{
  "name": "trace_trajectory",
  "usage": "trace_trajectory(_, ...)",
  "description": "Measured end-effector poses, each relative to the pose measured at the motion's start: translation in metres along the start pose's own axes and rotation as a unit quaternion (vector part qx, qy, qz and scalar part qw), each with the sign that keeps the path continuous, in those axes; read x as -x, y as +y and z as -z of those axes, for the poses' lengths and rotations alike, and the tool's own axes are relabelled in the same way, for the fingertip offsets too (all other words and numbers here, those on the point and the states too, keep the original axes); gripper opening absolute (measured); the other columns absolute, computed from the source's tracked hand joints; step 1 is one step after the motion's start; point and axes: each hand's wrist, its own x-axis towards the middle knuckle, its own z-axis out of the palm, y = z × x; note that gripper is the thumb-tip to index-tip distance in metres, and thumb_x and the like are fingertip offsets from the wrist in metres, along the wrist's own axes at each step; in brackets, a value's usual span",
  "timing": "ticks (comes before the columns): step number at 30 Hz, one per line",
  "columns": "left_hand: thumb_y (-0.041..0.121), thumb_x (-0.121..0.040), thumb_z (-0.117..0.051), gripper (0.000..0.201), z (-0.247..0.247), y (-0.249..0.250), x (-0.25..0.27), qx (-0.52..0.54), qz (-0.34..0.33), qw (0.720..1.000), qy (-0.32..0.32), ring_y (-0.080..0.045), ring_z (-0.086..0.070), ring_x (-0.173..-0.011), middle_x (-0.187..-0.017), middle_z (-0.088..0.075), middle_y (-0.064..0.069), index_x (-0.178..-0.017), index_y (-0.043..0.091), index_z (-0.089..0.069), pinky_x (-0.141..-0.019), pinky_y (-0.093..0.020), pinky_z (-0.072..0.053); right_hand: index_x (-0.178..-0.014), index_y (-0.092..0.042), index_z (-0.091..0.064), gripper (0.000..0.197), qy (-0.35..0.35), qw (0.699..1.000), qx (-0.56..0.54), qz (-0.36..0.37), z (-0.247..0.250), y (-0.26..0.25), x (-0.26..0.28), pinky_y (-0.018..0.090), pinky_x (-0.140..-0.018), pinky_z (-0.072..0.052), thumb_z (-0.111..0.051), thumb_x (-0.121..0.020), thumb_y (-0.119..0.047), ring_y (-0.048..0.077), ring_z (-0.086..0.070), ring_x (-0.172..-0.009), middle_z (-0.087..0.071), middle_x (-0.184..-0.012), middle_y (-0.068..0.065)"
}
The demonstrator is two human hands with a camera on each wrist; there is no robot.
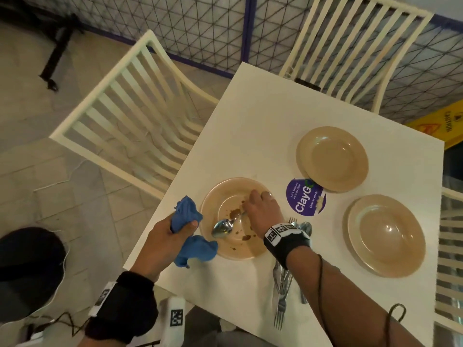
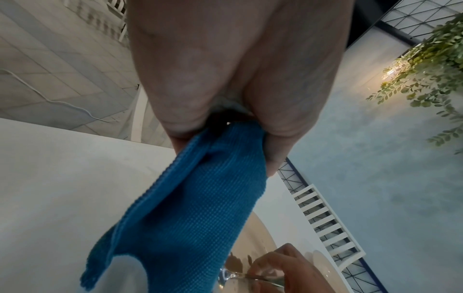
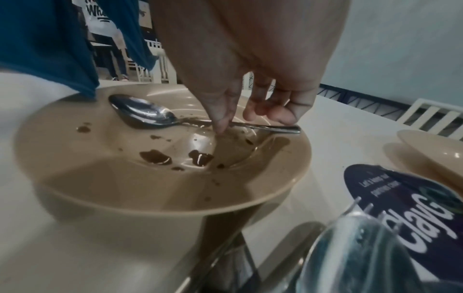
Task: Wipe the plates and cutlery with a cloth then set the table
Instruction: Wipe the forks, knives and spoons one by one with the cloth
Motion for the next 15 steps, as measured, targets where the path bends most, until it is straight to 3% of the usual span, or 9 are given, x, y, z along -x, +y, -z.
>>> trace_trajectory(6, 0.017, -0.096, -0.066, 0.016, 0.000, 0.003, -0.001, 0.036, 0.009, 0.999, 0.005, -0.032, -0.070, -0.085, -0.089, -0.073, -0.021, -0.101, 0.002, -0.069, -0.076, -0.040, -0.053, -0.122, -0.017, -0.059, 0.032, -0.014, 0.998, 0.049, 0.026, 0.012, 0.006, 0.004, 0.043, -0.096, -0.042, -0.061, -0.090, -0.019, 0.031, -0.045, -0.120, -0.055, -0.123, 0.005)
trace_trajectory(9, 0.014, -0.099, -0.060, 0.011, -0.004, 0.009, -0.003, 0.084, 0.020, 0.996, 0.018, -0.035, -0.070, -0.092, -0.089, -0.073, -0.017, -0.098, 0.007, -0.068, -0.079, -0.040, -0.055, -0.115, -0.017, -0.061, 0.022, -0.023, 0.999, 0.018, 0.021, 0.020, 0.013, 0.017, 0.043, -0.095, -0.043, -0.058, -0.093, -0.020, 0.028, -0.050, -0.115, -0.061, -0.114, 0.003)
trace_trajectory(12, 0.013, -0.099, -0.058, 0.013, -0.013, 0.022, -0.006, 0.149, 0.042, 0.988, 0.020, -0.040, -0.064, -0.095, -0.094, -0.067, -0.023, -0.087, 0.010, -0.061, -0.094, -0.050, -0.050, -0.109, -0.018, -0.064, 0.018, -0.043, 0.988, -0.147, -0.036, 0.022, 0.022, 0.034, 0.038, -0.087, -0.051, -0.054, -0.094, -0.015, 0.024, -0.061, -0.101, -0.065, -0.109, 0.002)
trace_trajectory(15, 0.022, -0.095, -0.056, 0.017, -0.023, 0.033, 0.003, 0.231, 0.029, 0.973, -0.011, -0.035, -0.064, -0.097, -0.100, -0.069, -0.020, -0.099, 0.009, -0.064, -0.100, -0.049, -0.045, -0.097, -0.019, -0.065, 0.010, -0.031, 0.920, -0.371, -0.122, 0.025, 0.028, 0.059, 0.031, -0.073, -0.053, -0.055, -0.096, -0.018, 0.017, -0.064, -0.081, -0.067, -0.094, -0.002)
